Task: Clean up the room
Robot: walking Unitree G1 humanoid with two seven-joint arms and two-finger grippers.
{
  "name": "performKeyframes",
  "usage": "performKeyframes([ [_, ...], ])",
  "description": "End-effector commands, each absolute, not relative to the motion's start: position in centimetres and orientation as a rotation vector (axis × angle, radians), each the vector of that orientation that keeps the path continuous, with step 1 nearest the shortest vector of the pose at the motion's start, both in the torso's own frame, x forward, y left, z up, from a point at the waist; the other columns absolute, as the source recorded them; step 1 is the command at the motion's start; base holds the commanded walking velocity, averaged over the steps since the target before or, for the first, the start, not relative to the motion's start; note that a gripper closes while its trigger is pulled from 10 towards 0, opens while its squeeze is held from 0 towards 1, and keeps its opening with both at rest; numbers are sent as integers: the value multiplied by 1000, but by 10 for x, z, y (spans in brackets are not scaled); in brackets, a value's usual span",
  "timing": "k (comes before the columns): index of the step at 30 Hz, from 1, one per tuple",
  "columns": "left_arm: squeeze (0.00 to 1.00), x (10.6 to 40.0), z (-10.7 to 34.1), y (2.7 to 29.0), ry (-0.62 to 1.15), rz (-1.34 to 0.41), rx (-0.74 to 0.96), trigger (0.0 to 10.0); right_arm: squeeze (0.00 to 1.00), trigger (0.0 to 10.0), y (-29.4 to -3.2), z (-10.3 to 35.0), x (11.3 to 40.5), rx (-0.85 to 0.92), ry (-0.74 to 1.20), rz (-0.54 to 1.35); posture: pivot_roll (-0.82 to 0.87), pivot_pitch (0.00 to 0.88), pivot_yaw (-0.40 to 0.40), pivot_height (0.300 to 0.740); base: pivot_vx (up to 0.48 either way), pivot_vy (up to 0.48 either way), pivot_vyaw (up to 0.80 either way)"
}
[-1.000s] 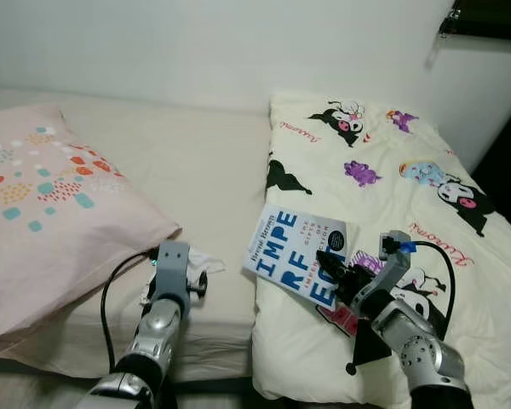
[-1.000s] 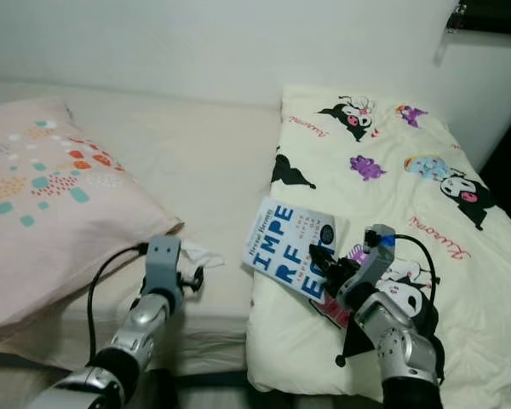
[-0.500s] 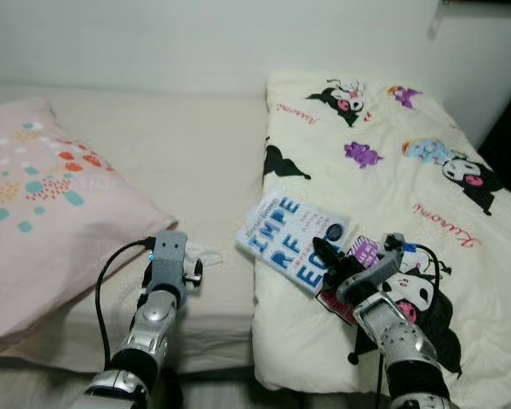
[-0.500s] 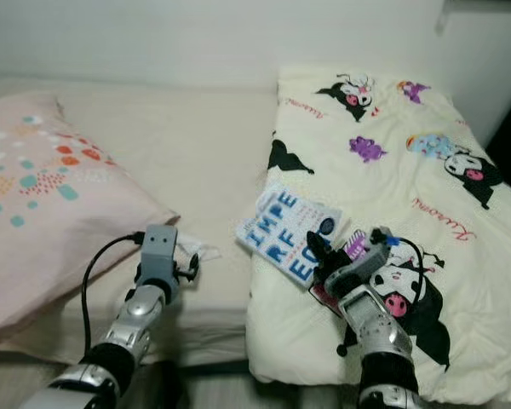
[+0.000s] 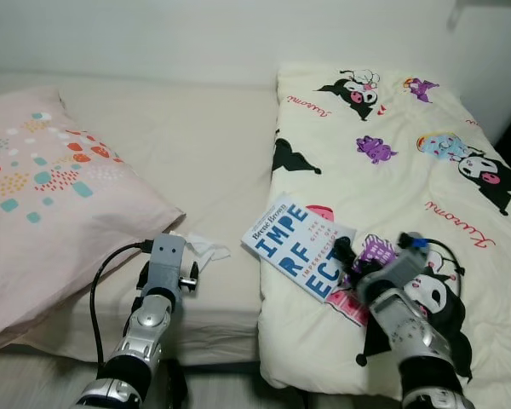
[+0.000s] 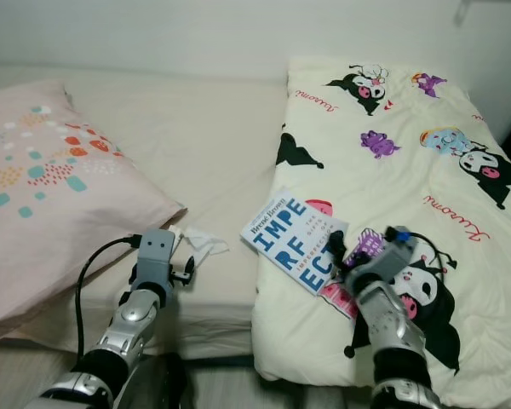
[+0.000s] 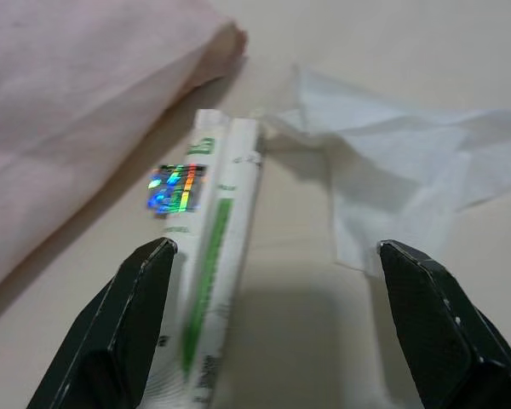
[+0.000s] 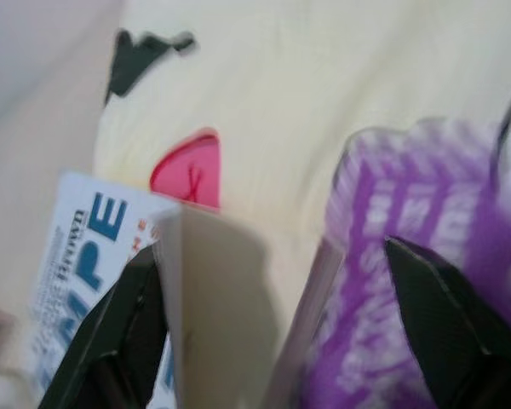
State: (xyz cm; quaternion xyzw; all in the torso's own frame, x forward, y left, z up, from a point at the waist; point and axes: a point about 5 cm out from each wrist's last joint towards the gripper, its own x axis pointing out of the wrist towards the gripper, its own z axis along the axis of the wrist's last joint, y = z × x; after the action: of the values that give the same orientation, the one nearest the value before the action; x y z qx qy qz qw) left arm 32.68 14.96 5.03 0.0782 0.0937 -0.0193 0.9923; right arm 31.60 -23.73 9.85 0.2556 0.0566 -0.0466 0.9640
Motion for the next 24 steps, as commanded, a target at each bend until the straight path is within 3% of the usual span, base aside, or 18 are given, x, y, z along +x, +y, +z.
performKeyframes([
  [1, 0, 323, 45, 150, 212, -47, 163, 10000, 1000, 10000, -242, 111, 315, 435, 58, -114, -1, 200, -7, 514, 0, 0, 0],
  [5, 0, 323, 45, 144, 209, -64, 163, 10000, 1000, 10000, -243, 145, 316, 342, -84, -67, -4, 200, -2, 514, 0, 0, 0],
  [6, 0, 323, 45, 143, 207, -66, 169, 10000, 643, 10000, -236, 154, 318, 338, -117, -8, -5, 201, -2, 514, 0, 0, 0],
  [7, 0, 323, 46, 142, 199, -65, 185, 10000, 0, 10000, -224, 162, 322, 345, -136, 81, -4, 205, -6, 514, 0, 0, 0],
  [9, 0, 323, 46, 142, 193, -65, 197, 10000, 0, 10000, -215, 167, 325, 349, -146, 140, -4, 205, -6, 514, 0, 0, 0],
  [10, 0, 327, 51, 143, 173, -32, 224, 10000, 0, 10000, -183, 180, 331, 352, -158, 351, 0, 212, -9, 514, 0, 0, 0],
  [13, 0, 330, 56, 147, 155, 5, 232, 10000, 0, 10000, -162, 186, 332, 349, -155, 479, 0, 217, -11, 514, 0, 0, 0],
  [18, 0, 335, 63, 152, 134, 49, 245, 10000, 0, 10000, -147, 188, 333, 353, -135, 561, 1, 224, -13, 514, 0, 0, 0],
  [20, 0, 341, 73, 166, 107, 123, 263, 10000, 0, 10000, -129, 178, 342, 335, -66, 620, 9, 243, -16, 514, 0, 0, 0],
  [24, 0, 345, 81, 179, 95, 168, 267, 10000, 0, 10000, -118, 165, 352, 294, 10, 620, 21, 259, -21, 514, 0, 0, 0],
])
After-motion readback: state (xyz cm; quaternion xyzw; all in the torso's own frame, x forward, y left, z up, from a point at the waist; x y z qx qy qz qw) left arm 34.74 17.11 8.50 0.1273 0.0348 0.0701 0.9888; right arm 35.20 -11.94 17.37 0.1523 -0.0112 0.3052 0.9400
